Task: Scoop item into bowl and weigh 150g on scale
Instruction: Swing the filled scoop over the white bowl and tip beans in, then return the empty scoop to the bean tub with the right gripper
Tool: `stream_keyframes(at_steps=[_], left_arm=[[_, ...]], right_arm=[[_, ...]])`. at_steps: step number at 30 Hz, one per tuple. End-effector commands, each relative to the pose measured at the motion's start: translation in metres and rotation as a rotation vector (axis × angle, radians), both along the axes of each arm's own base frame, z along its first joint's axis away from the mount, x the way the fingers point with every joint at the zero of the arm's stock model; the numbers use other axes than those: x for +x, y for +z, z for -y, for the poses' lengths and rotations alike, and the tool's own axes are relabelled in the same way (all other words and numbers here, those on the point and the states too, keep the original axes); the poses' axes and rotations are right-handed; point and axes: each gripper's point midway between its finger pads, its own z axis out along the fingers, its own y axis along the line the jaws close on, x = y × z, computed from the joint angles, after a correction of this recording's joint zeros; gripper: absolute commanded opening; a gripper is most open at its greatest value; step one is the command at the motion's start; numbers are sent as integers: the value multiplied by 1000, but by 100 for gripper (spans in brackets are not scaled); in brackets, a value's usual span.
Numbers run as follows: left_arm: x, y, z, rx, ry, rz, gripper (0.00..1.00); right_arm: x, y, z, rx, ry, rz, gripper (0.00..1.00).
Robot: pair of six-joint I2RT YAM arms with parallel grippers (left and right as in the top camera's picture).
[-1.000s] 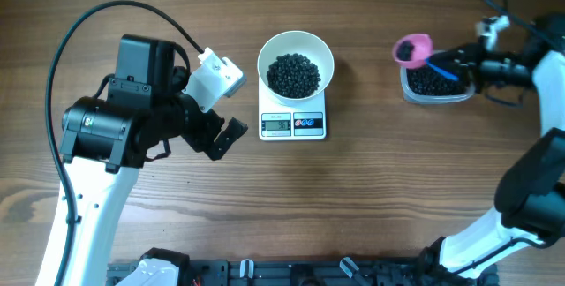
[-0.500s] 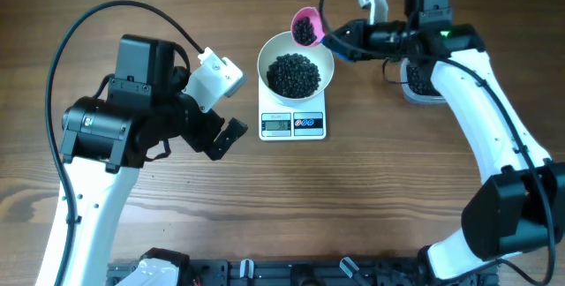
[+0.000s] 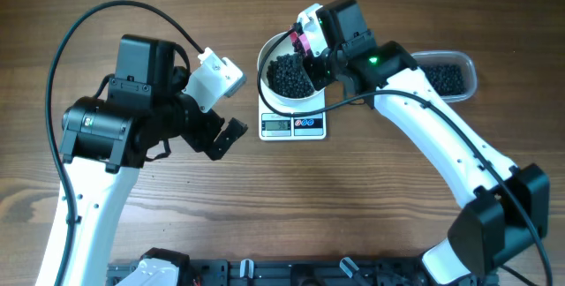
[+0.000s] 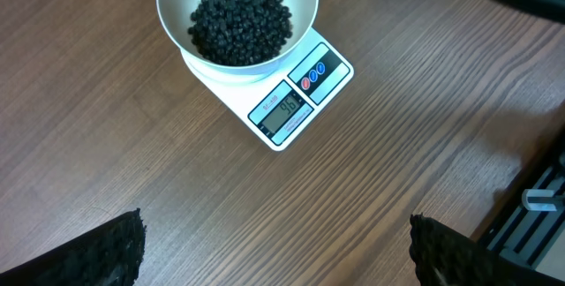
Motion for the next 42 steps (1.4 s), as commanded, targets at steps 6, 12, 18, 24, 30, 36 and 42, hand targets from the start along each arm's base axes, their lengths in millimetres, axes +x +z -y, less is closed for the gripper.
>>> stream_keyframes(at_steps=[6, 12, 18, 24, 30, 36, 42], left_arm=[[3, 5, -1, 2, -7, 19, 100], [3, 5, -1, 2, -7, 19, 100], [3, 5, -1, 2, -8, 19, 100], [3, 5, -1, 2, -7, 19, 100], [3, 5, -1, 2, -8, 19, 100], [3, 5, -1, 2, -8, 19, 100], [3, 5, -1, 2, -8, 19, 100]], right_arm=[[2, 32, 11, -97, 14, 125, 4], [0, 32, 10, -189, 79, 161, 4], [-9, 31, -7, -60, 82, 101, 4], [-4, 44, 9, 176, -84, -1, 4], [-4, 83, 210, 65, -510, 64, 4], [-28, 32, 264, 14, -659, -164, 4], [-29, -26, 269, -23, -741, -355, 4]])
